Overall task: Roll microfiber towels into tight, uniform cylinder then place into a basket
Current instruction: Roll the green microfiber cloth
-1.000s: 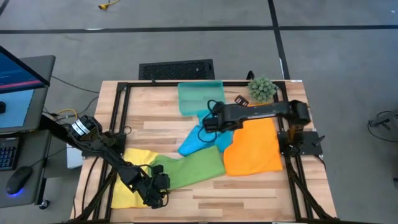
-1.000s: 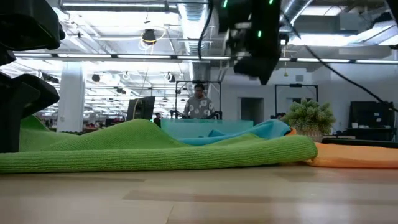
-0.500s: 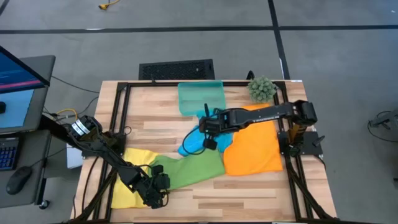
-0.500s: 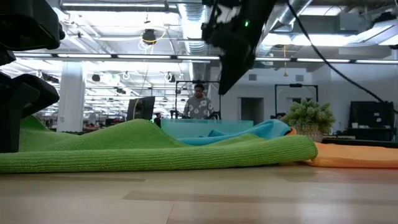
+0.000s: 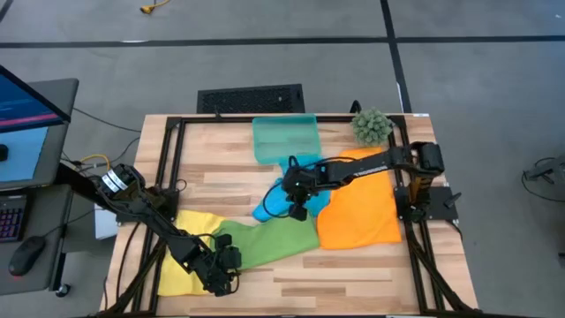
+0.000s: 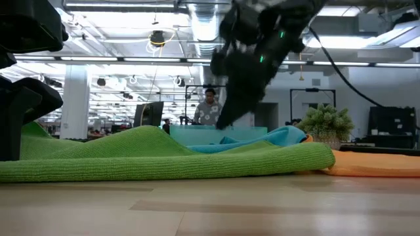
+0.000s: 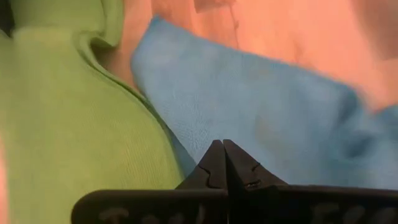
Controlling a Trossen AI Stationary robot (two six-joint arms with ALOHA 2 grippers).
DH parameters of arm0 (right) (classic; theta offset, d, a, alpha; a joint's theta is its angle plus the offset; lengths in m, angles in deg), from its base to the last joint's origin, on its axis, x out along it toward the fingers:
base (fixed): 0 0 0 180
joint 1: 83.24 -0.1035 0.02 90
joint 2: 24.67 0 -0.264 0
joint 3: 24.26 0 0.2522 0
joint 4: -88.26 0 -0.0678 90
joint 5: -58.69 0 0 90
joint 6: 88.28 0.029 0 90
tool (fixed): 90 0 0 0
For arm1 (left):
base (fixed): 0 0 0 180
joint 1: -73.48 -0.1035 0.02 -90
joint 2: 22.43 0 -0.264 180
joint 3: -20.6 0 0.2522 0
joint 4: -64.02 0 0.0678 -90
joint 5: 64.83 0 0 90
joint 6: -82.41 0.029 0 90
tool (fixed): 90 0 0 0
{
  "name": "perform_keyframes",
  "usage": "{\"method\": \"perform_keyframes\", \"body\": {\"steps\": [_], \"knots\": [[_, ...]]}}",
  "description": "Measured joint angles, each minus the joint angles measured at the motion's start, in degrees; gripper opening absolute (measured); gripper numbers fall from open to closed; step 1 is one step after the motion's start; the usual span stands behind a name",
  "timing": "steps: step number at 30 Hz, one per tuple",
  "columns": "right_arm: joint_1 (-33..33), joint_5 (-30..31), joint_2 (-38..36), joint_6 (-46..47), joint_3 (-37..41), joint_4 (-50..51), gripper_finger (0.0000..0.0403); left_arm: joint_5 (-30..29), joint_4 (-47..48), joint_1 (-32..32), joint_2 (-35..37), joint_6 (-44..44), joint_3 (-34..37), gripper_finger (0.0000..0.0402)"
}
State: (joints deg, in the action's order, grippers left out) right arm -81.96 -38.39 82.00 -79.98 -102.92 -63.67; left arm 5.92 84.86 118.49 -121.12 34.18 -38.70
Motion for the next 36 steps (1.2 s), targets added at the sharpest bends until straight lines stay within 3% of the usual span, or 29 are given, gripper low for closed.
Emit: {"method": "perform_keyframes", "body": {"steps": [8, 14, 18, 24, 32, 36], "knots": [[-0.39, 0.77, 7.45, 1.75, -0.6, -1.93, 0.0003, 0.09, -0.13, 0.0, -0.02, -0.37, 0.02, 0.0167], [-0.06, 10.74, 7.1, 5.46, -0.59, -1.06, 0.0003, 0.46, 0.02, 0.0, -0.02, -0.57, 0.02, 0.0167], [0.28, 19.86, 4.72, 8.5, -0.17, 4.42, 0.0003, 0.53, 0.13, 0.0, -0.02, -0.59, 0.02, 0.0167], [0.83, 29.42, 2.06, 18.25, -0.15, 22.18, 0.0003, 0.59, 1.05, 0.02, 0.02, -1.01, -0.04, 0.0167], [0.67, 39.52, 2.08, 30.94, -0.13, 39.83, 0.0003, 0.61, 1.4, 0.02, 0.02, -1.03, -0.04, 0.0167], [1.58, 40.25, 2.05, 33.24, -0.19, 45.87, 0.0003, 0.66, 1.39, 0.02, 0.02, -1.1, -0.04, 0.0167]]}}
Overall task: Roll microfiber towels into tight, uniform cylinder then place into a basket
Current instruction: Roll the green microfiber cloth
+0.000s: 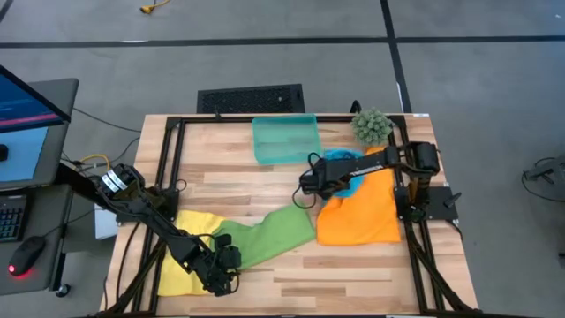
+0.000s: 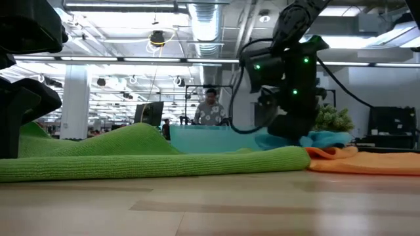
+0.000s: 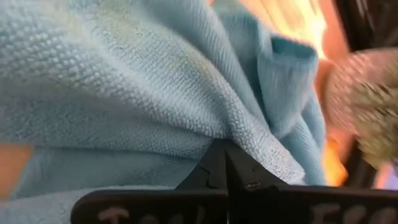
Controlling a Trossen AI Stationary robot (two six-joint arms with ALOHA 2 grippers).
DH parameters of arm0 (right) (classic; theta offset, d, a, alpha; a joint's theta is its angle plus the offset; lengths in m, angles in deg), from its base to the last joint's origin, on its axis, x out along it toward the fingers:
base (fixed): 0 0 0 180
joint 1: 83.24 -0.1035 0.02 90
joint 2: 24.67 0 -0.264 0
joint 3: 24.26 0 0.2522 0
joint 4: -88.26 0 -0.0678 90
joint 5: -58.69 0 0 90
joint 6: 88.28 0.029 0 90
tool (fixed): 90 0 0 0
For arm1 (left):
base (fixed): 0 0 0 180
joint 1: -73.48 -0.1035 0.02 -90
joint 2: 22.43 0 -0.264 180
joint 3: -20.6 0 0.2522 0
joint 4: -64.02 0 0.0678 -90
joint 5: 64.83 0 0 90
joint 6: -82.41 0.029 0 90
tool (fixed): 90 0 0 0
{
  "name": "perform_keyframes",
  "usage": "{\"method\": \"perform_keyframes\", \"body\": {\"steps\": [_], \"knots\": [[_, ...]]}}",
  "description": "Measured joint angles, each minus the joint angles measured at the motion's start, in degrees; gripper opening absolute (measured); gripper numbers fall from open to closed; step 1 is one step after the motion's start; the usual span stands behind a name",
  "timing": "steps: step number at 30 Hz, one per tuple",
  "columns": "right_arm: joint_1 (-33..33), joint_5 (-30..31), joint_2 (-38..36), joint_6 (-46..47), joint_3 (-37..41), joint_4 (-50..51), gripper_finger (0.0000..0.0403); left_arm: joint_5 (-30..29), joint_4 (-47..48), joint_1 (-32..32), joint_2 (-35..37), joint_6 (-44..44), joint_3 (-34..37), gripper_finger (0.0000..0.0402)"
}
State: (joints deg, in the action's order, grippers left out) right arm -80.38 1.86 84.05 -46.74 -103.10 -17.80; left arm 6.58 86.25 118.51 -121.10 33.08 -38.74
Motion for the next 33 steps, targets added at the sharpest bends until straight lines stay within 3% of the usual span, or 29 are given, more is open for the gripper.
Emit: {"method": "perform_keyframes", "body": {"steps": [12, 21, 28, 33], "knots": [[-6.75, -0.23, -0.25, 10.15, 0.0, 18.54, 0.0003, 0.48, 0.19, -0.02, 0.0, -0.6, 0.0, 0.0167], [-12.79, 0.29, -10.37, 11.9, -0.06, 20.04, 0.0006, 0.6, 0.18, -0.02, 0.18, 0.83, 0.04, 0.0167], [-18.87, 0.19, -19.36, 7.76, -0.07, 5.54, 0.0006, 0.9, 1.01, 0.0, 0.26, 4.03, -2.17, 0.0167], [-24.96, -0.26, -18.21, 1.23, -0.08, -9.7, 0.0005, 0.4, 2.03, 0.02, 0.37, 4.91, -3.3, 0.0167]]}}
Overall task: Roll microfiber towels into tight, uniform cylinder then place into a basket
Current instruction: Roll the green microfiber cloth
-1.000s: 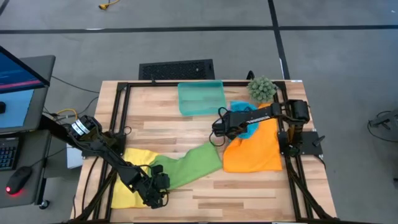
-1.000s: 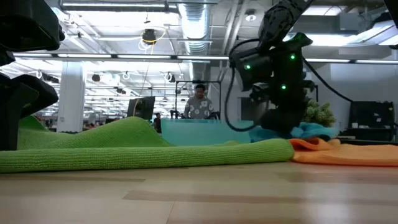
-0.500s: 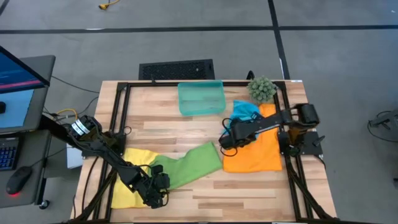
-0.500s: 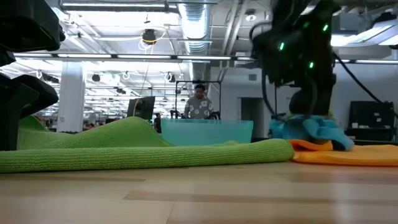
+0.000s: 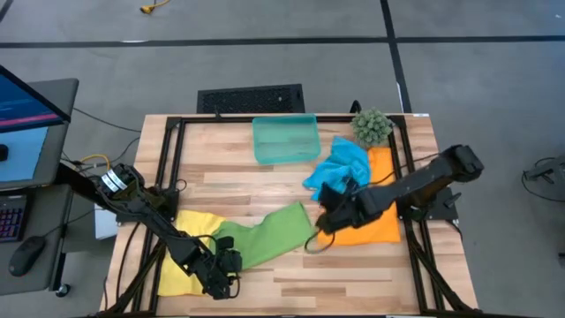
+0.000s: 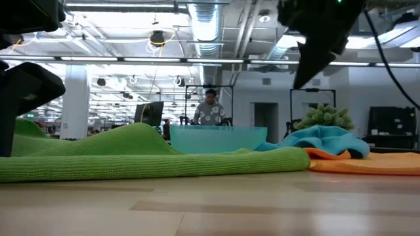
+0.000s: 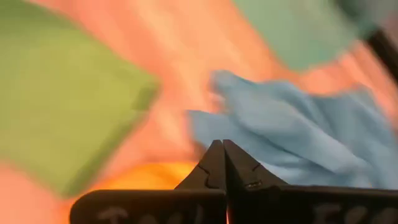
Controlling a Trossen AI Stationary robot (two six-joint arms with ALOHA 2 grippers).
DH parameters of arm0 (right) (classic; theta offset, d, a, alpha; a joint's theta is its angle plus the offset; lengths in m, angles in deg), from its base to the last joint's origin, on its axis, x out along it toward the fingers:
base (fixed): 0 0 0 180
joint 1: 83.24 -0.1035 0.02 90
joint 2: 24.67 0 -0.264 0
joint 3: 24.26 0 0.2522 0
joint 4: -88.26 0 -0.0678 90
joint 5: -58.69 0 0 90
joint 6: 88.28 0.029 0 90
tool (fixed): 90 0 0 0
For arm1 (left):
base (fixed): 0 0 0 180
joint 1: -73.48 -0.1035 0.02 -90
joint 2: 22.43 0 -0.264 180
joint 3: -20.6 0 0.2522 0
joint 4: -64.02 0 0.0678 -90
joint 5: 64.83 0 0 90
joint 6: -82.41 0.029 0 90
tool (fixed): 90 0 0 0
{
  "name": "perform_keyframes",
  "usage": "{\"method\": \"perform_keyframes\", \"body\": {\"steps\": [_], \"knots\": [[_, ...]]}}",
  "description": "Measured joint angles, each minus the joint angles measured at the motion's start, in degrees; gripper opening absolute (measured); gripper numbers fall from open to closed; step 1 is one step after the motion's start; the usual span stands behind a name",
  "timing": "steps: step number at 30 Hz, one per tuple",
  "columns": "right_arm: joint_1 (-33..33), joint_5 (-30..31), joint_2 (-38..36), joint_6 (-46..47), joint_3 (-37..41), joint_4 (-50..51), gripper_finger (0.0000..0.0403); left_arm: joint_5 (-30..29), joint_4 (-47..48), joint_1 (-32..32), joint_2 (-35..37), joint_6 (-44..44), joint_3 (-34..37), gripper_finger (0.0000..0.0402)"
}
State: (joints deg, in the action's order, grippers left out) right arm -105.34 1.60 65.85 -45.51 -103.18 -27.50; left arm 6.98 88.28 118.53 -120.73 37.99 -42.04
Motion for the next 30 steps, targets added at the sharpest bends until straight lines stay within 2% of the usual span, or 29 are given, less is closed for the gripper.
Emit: {"method": "perform_keyframes", "body": {"steps": [5, 10, 13, 18, 22, 27, 30], "knots": [[-4.41, -0.6, 6.55, -7.32, 0.0, -11.95, 0.0006, -0.98, 0.11, -0.35, 0.0, 0.13, -0.04, 0.0167], [-3.93, -3.14, 12.3, -8.83, -0.03, -16.83, 0.0006, -1.9, 0.19, -1.46, 0.04, -2.16, -0.09, 0.0167], [-2.44, -4.18, 14.45, -10.35, -0.02, -18.27, 0.0006, -2.02, 0.4, -2.31, 0.07, -2.24, -0.09, 0.0167], [1.01, -11.23, 16.83, -15.12, -0.05, -21.93, 0.0006, -4.09, 1.25, -4.54, 0.07, -5.95, -0.04, 0.0167], [2.88, -14.67, 18.66, -16.12, -0.17, -24.54, 0.0006, -5.05, 3.58, -6.12, -0.31, -7.59, 0.04, 0.0167], [2.21, -20.44, 20.09, -15.07, -0.2, -24.79, 0.0006, -5.12, 4.86, -7.7, -0.31, -7.33, 0.02, 0.0159], [0.98, -20.55, 20.72, -12.62, -0.28, -24.35, 0.0006, -5.53, 5.32, -8.85, -0.31, -6.32, 0.02, 0.0151]]}}
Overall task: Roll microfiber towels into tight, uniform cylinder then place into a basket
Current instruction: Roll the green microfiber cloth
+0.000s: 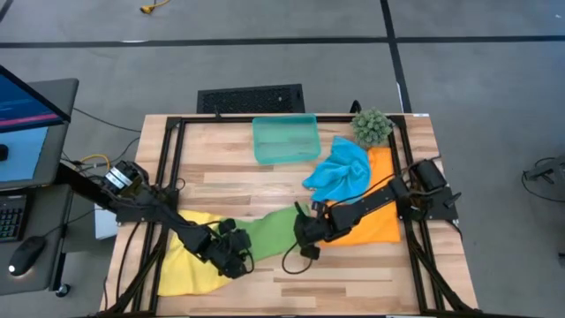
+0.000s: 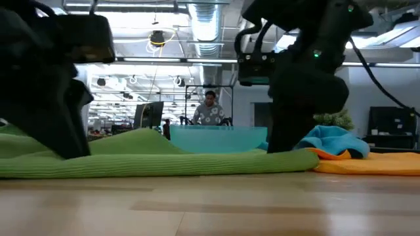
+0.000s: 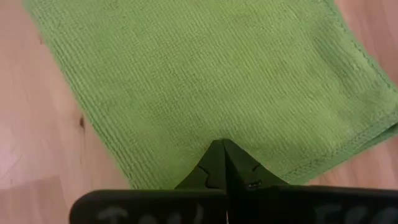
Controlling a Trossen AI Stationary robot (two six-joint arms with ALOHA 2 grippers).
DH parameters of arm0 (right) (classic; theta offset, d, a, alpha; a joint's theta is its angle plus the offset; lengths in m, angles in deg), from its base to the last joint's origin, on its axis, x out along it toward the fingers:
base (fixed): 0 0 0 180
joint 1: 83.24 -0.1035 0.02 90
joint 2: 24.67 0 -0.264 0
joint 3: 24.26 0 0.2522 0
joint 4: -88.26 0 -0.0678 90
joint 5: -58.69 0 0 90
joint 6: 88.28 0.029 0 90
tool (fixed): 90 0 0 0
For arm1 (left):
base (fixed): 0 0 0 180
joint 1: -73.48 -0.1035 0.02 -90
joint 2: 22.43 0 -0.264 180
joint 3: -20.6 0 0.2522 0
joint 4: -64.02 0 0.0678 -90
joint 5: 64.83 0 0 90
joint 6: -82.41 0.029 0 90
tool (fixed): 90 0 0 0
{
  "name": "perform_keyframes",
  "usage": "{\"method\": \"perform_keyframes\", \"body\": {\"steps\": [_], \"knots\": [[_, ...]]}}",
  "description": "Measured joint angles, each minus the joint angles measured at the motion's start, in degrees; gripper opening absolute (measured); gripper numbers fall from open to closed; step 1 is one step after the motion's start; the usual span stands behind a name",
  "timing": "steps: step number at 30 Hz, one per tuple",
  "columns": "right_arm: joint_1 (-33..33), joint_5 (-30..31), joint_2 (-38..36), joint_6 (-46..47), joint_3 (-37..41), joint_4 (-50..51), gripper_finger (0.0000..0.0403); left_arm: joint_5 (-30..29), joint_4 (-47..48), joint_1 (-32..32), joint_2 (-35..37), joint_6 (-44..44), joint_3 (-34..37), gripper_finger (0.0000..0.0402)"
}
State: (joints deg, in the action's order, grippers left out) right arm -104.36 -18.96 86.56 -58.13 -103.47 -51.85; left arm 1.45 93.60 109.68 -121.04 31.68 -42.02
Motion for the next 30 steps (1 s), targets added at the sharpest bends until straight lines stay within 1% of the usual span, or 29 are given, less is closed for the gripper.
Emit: {"method": "perform_keyframes", "body": {"steps": [3, 7, 11, 13, 17, 19, 21, 24, 28, 30], "knots": [[-1.66, 0.98, 0.2, 2.72, 0.03, 0.07, 0.0006, -1.24, -0.07, -1.11, 0.0, 1.75, 0.0, 0.0143], [-4.37, -0.1, -0.15, 6.04, 0.1, -0.15, 0.0006, -2.54, -0.3, -3.57, 0.0, 4.65, 0.0, 0.0135], [-6.8, -0.66, -0.13, 7.78, 0.17, -0.97, 0.0006, -2.66, -0.29, -6.64, 0.0, 8.04, 0.0, 0.0133], [-7.78, -1.89, -0.11, 8.84, 0.19, -2.05, 0.0006, -2.4, -0.31, -8.39, 0.0, 9.97, 0.0, 0.0132], [-9.81, -2.68, 0.04, 10.38, 0.3, -5.02, 0.0006, -0.93, -0.65, -11.83, 0.0, 16.24, 0.0, 0.0132], [-10.7, -2.93, 0.19, 10.36, 0.34, -6.96, 0.0006, -0.55, -2.29, -13.49, 0.0, 21.34, 0.0, 0.0132], [-11.38, -3.18, 0.25, 10.4, 0.4, -8.2, 0.0006, -0.37, -4.71, -14.99, 0.0, 28.27, 0.0, 0.0132], [-12.27, -3.31, 0.29, 10.47, 0.43, -9.42, 0.0006, 3.41, -8.38, -17.19, 0.0, 40.84, 0.0, 0.0132], [-13.52, -3.09, 0.29, 10.53, 0.43, -11.15, 0.0006, 8.4, -13.18, -18.99, 0.0, 49.22, 0.0, 0.0132], [-14.0, -3.7, 0.29, 10.52, 0.43, -12.69, 0.0006, 9.53, -14.47, -19.3, 0.0, 54.32, 0.0, 0.0132]]}}
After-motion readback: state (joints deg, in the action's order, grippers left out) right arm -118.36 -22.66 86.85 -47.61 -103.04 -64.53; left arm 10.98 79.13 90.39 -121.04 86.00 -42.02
